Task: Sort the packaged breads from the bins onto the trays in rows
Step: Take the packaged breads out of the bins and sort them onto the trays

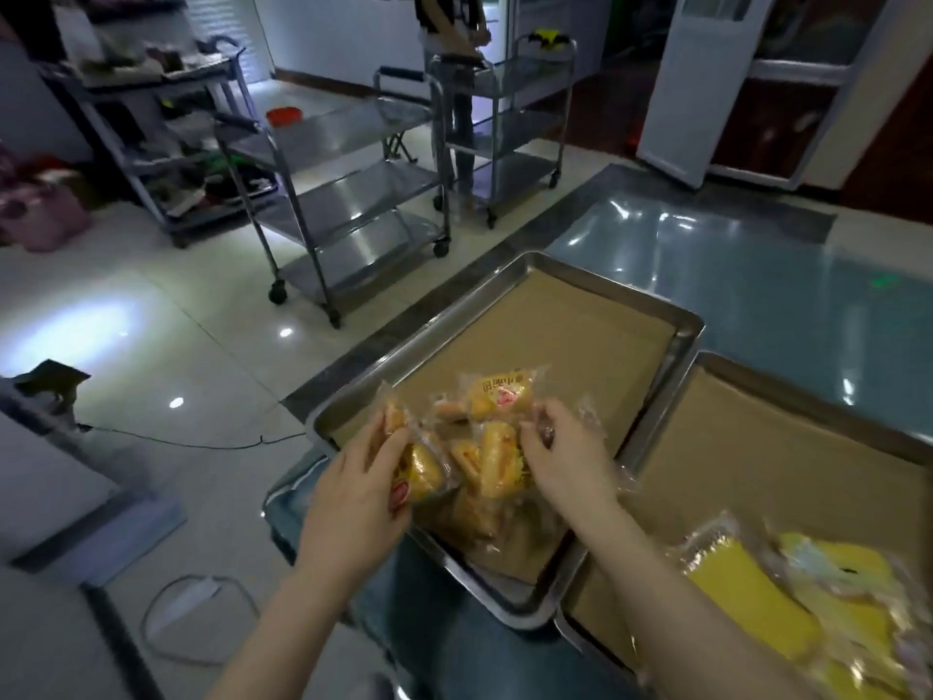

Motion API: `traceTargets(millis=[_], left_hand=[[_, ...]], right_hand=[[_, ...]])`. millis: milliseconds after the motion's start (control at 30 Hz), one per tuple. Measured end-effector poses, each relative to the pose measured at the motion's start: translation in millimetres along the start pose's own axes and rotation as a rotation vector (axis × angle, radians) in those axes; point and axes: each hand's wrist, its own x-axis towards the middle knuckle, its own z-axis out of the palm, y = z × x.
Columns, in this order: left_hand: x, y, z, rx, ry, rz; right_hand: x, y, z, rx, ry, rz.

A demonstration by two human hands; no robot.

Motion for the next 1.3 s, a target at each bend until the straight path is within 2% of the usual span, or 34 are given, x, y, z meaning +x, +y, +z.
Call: traceTargets(millis=[100, 267, 367, 533, 700, 767, 833, 933, 1000, 1300], left_hand=[[46.8, -17.9, 18.2, -0.029, -0.086, 0.106], [86.9, -39.6, 59.4, -0.055, -0.348, 0.285], [101.7, -54.0, 87.0, -0.031, -0.484, 0.39], [131.6, -64.5, 106.7, -0.065, -0.626, 0.463], [160.4, -65.4, 98.6, 0.009, -0.762, 0.537], [162.1, -65.6, 94.1, -0.007, -0.692, 0.584], [158.3, -60.1, 86.1, -0.06, -0.558, 0.616], [151.7, -40.4, 64.1, -0.141, -0.396, 0.626], [145.9, -22.2, 46.8, -0.161, -0.326, 0.659], [89.2, 93.2, -8.0, -0.009, -0.06, 0.888]], right_hand=[[17.4, 8.8, 29.3, -0.24, -0.109, 0.079], [-8.4, 37.0, 60.3, -0.441, -0.101, 0.172], [-14.5, 39.7, 79.5, -0.498, -0.107, 0.231], [-4.3, 32.6, 98.9, -0.482, -0.137, 0.342], [24.2, 28.5, 90.8, -0.449, -0.259, 0.468], [29.0, 25.5, 84.6, -0.452, -0.283, 0.467], [23.8, 19.6, 79.4, -0.459, -0.217, 0.424], [8.1, 2.1, 64.4, -0.297, 0.06, 0.341], [-1.9, -9.8, 44.3, -0.185, 0.184, 0.323], [-80.6, -3.7, -82.5, -0.355, 0.27, 0.084]])
